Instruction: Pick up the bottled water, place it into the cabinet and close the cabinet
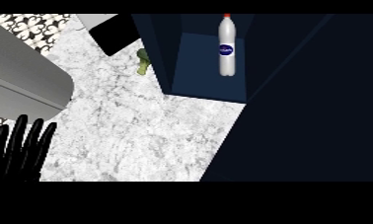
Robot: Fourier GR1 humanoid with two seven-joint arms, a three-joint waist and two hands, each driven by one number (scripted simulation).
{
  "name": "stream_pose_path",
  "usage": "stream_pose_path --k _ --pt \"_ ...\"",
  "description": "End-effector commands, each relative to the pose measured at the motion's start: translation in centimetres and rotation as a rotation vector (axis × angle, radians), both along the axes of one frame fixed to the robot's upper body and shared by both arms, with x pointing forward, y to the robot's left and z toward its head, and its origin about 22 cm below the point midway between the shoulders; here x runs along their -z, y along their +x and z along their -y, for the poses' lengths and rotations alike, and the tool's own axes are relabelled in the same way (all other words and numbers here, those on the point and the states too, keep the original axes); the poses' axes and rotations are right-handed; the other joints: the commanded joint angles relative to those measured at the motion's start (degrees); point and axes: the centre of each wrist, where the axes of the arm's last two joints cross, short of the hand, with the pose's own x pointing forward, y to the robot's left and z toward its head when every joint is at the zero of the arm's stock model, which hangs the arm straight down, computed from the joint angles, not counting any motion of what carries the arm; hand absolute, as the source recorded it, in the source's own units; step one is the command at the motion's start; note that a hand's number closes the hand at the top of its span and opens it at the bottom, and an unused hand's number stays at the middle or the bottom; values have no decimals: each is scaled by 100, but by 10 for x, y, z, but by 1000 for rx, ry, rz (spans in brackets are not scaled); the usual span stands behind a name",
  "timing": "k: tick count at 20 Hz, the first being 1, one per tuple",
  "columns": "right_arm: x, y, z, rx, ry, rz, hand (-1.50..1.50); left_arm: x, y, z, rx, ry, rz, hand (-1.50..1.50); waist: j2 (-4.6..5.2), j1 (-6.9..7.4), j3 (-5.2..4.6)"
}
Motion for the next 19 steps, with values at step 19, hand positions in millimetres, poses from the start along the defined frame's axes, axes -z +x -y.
stream_pose_path --k 19 --pt "-18 207 -59 556 67 -259 150 4 1 -6 32 -17 -5 -150 15 158 89"
